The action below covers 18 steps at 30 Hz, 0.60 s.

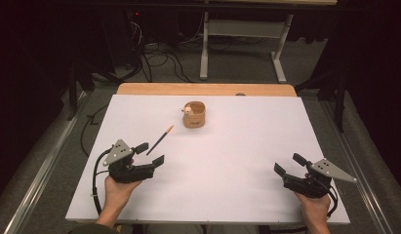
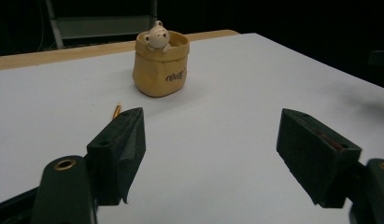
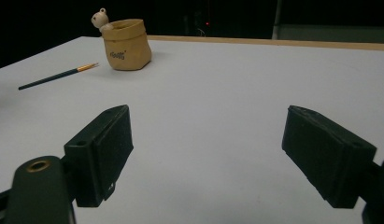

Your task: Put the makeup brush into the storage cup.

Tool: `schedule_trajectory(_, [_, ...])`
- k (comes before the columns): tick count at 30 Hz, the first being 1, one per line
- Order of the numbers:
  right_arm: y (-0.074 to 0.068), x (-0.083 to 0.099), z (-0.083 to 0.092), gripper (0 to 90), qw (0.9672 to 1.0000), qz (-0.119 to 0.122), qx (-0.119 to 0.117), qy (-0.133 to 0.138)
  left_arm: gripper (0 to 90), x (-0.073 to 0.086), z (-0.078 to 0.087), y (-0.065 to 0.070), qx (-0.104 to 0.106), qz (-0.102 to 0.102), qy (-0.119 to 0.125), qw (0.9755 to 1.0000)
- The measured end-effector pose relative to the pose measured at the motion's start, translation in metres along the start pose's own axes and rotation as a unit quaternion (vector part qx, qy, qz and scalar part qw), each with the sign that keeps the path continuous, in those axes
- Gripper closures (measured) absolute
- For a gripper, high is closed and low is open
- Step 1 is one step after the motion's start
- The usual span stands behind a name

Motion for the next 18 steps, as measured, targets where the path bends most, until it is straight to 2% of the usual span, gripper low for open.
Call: schedule_trajectory(18, [0.0, 0.0, 0.0, 18.1, 1.0, 0.0, 0.0, 0.0, 23.4, -0.008, -0.013, 0.005, 0.012, 0.005, 0.001, 0.9999])
Point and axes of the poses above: each handheld gripper's, and its own axes: z roughly backward along the jaws, x roughly out of its underside, y roughly to its right, the point moved 4 cm from there along -z, roughly forward along the jaws
